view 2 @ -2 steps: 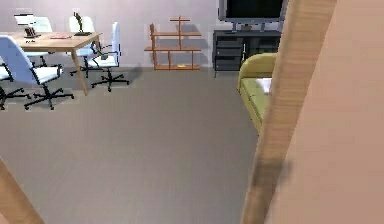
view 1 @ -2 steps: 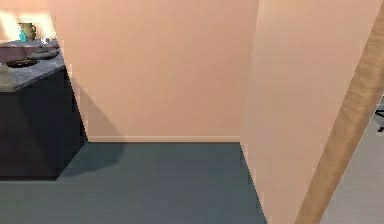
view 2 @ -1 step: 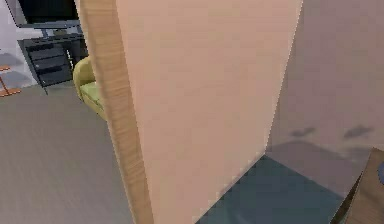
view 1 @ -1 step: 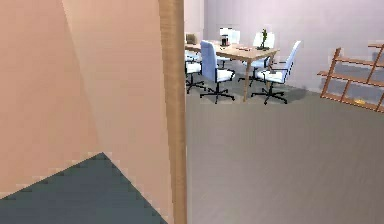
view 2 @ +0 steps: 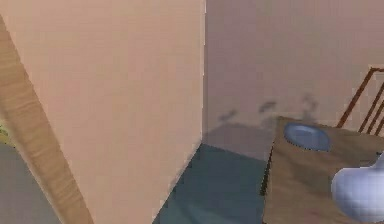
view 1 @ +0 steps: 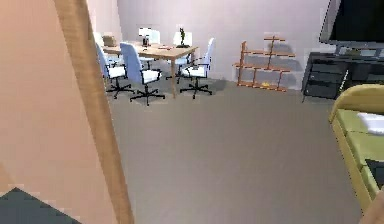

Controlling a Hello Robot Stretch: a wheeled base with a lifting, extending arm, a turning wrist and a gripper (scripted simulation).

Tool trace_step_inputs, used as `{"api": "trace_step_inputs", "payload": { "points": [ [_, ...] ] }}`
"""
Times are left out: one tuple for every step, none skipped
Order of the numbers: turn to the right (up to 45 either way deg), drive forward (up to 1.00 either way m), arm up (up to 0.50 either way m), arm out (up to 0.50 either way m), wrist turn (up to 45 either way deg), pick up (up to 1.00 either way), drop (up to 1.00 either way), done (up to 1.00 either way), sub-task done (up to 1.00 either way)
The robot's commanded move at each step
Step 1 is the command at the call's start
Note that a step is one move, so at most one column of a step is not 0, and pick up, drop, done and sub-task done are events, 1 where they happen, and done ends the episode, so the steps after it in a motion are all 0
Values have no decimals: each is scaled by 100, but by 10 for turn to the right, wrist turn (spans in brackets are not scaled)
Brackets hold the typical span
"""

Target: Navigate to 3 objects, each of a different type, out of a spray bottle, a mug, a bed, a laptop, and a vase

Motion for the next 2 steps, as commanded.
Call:
{"api": "trace_step_inputs", "payload": {
  "points": [
    [0,5,0,0,0,0,0,0,0],
    [450,0,0,0,0,0,0,0,0]
  ]
}}
